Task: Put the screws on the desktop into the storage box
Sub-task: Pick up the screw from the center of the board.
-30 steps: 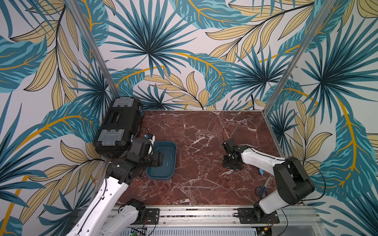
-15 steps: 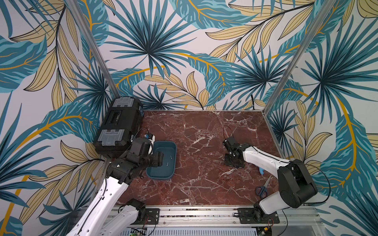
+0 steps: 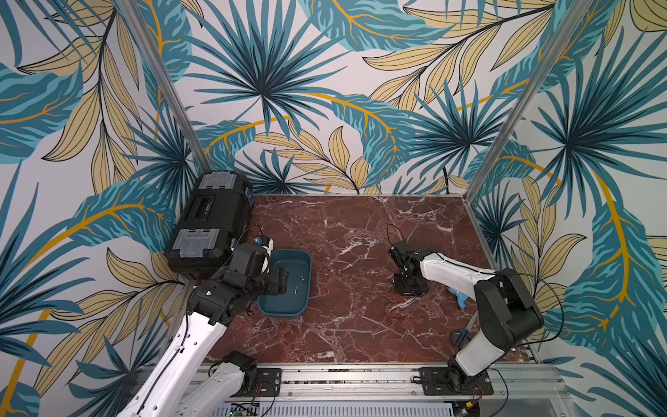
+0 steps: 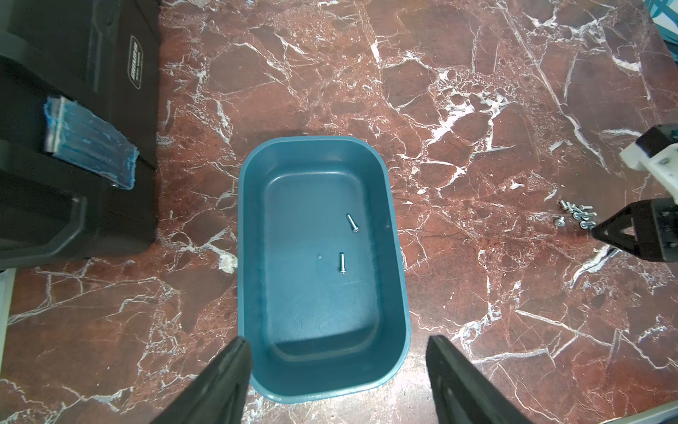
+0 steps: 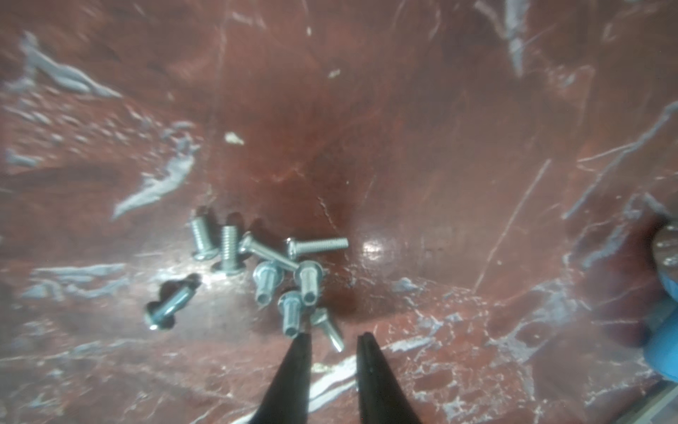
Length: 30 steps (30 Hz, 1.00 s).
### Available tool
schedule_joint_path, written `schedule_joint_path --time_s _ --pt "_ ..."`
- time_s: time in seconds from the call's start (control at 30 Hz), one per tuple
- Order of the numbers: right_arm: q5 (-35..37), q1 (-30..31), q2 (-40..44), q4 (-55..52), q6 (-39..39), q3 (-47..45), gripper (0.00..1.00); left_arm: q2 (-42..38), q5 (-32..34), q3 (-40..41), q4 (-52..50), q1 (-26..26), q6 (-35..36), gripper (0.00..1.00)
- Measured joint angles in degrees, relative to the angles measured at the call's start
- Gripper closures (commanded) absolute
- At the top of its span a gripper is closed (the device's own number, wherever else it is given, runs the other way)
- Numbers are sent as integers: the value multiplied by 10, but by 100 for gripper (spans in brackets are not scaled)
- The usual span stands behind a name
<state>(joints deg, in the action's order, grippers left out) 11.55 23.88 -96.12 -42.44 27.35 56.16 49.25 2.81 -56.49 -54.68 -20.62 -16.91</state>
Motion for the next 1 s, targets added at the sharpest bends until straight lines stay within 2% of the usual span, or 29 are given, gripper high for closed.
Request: schedule_joint_path --time_s 0.6,1.0 --pt "-3 0 -28 -17 -29 22 78 1 4 0 0 0 0 20" --pt "-20 -2 -30 -15 -38 24 93 3 4 0 0 0 0 20"
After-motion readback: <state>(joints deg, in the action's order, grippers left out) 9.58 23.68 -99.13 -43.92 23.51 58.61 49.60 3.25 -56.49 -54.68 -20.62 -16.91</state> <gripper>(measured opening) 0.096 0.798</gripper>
